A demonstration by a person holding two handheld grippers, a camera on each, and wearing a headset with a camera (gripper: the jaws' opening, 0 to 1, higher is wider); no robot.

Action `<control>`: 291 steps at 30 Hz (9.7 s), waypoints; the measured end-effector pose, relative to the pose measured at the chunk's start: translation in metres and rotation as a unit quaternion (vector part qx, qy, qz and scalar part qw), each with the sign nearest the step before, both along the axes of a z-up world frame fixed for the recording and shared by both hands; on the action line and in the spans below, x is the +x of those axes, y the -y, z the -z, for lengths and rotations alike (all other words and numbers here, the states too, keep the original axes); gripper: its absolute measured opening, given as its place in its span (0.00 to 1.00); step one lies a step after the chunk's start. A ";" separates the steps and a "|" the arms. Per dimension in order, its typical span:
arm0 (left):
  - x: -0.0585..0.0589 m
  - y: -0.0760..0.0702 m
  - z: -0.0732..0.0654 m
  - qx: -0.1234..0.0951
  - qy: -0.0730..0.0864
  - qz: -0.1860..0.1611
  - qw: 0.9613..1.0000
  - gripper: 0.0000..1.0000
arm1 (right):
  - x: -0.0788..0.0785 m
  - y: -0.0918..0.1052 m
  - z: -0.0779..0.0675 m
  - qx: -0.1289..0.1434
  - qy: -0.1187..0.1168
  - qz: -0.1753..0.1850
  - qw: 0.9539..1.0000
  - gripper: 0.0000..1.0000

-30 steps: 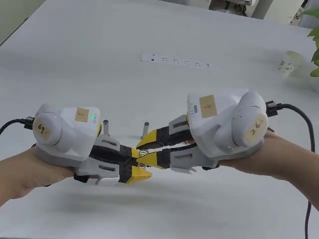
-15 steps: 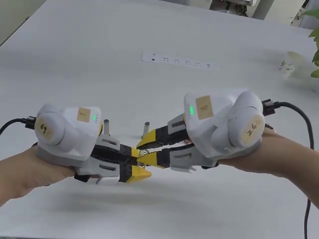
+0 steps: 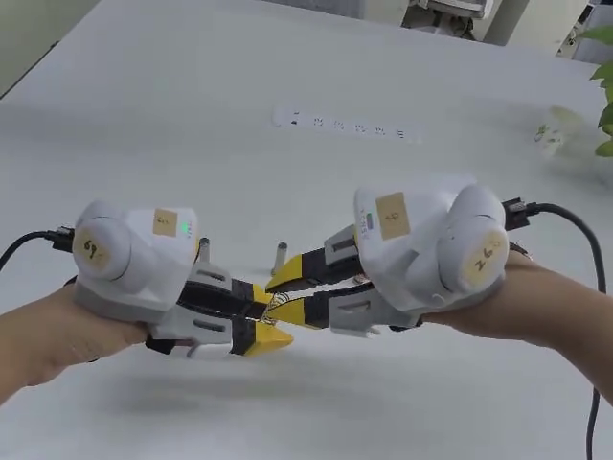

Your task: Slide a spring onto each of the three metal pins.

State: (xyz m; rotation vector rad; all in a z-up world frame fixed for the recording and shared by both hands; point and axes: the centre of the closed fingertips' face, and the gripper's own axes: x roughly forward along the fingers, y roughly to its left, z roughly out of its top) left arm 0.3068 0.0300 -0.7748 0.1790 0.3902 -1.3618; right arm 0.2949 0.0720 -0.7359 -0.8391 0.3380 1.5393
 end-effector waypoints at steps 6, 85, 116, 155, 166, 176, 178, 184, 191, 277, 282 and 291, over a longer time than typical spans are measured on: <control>0.001 0.000 -0.002 0.001 0.002 -0.002 1.000 0.09 | 0.000 -0.001 -0.001 0.000 0.001 -0.001 1.000 0.07; 0.020 -0.114 0.002 0.007 -0.010 -0.185 0.983 0.61 | 0.027 0.015 0.006 -0.040 0.027 0.007 0.999 0.07; 0.020 -0.136 0.007 0.005 -0.017 -0.217 0.976 0.98 | 0.057 0.024 0.006 -0.081 0.043 0.003 0.996 0.07; 0.020 -0.143 0.003 -0.008 -0.012 -0.232 0.973 0.97 | 0.111 0.003 0.011 -0.116 0.060 0.013 0.991 0.07; 0.019 -0.144 0.004 -0.011 -0.015 -0.235 0.972 0.96 | 0.115 0.000 0.021 -0.121 0.052 0.016 0.991 0.07; 0.018 -0.147 0.005 -0.009 -0.017 -0.240 0.971 0.95 | 0.119 0.001 0.026 -0.126 0.049 0.017 0.991 0.07; 0.018 -0.148 0.005 -0.009 -0.017 -0.241 0.970 0.95 | 0.119 0.001 0.027 -0.126 0.049 0.018 0.991 0.07; 0.017 -0.150 0.006 -0.009 -0.019 -0.244 0.970 0.94 | 0.118 0.000 0.030 -0.128 0.046 0.016 0.991 0.07; 0.015 -0.150 0.008 -0.010 -0.023 -0.244 0.969 0.93 | 0.119 0.000 0.033 -0.131 0.043 0.017 0.990 0.07; 0.022 -0.148 -0.006 -0.016 -0.017 -0.241 0.970 0.93 | 0.129 0.016 0.033 0.064 -0.135 0.231 0.962 0.19; 0.024 -0.148 -0.009 -0.019 -0.015 -0.243 0.970 0.94 | 0.117 0.021 0.025 0.097 -0.146 0.239 0.955 0.21; 0.024 -0.147 -0.009 -0.017 -0.015 -0.243 0.970 0.95 | 0.104 0.040 0.020 0.134 -0.161 0.267 0.941 0.22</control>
